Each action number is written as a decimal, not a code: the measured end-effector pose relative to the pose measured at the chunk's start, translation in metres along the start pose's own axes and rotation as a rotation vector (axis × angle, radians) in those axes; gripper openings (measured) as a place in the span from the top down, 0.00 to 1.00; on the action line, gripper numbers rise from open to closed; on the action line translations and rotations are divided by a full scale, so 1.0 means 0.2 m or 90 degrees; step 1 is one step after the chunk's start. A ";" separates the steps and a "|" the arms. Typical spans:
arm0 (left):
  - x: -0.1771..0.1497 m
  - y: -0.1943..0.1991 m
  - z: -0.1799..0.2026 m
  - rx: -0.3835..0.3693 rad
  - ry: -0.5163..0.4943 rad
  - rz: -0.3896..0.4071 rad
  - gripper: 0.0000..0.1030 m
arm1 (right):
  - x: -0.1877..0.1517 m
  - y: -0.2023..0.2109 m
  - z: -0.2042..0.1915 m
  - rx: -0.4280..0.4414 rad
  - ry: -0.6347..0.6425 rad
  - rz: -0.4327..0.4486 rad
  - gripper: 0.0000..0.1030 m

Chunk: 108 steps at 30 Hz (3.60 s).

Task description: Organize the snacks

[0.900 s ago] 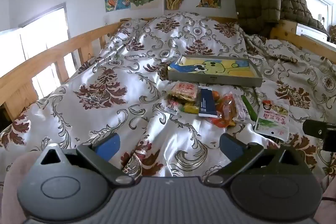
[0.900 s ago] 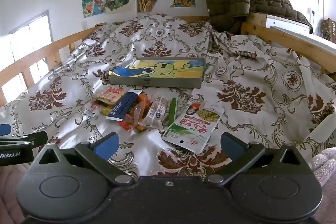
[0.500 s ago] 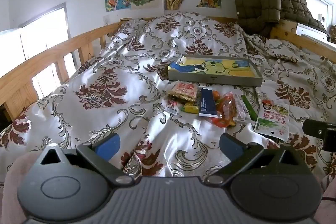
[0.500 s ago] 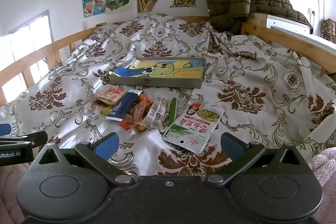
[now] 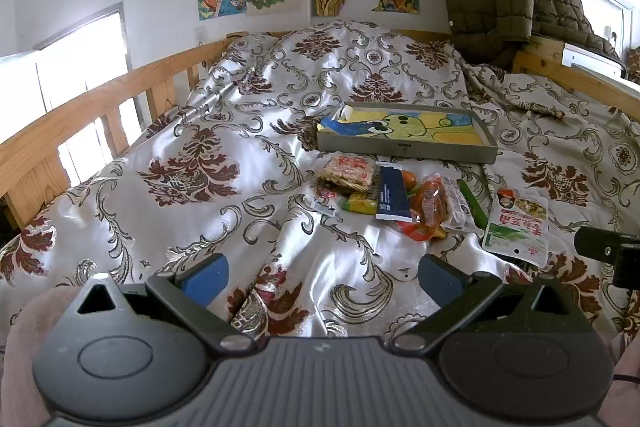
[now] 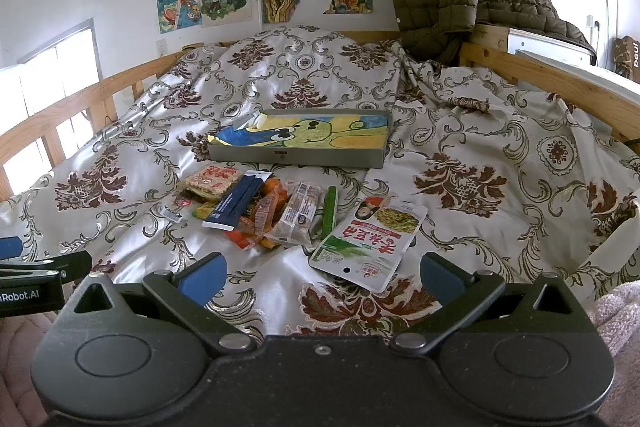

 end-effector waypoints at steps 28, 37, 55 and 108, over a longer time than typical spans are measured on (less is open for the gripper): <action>-0.01 0.00 0.00 -0.001 0.002 -0.002 0.00 | 0.00 0.00 0.00 0.000 0.000 0.000 0.01; -0.01 0.00 0.00 -0.002 0.002 -0.002 0.00 | 0.00 0.00 0.00 0.000 0.000 0.000 0.01; -0.05 -0.04 -0.02 -0.001 0.005 -0.010 0.00 | 0.00 0.00 0.00 -0.001 0.000 0.002 0.01; 0.32 -1.04 0.65 -0.429 -0.089 -0.131 0.00 | 0.22 -1.15 0.54 0.070 -0.263 -0.321 0.01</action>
Point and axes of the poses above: each gripper's, at about its wrist camera, not at the fingertips, and y roughly against the way its jaws point, z to its right, x to its top, the point moved 5 cm from there along -y, roughly the way its jaws point, and after that the axes turned 2 degrees about -y, right-handed, at the moved point
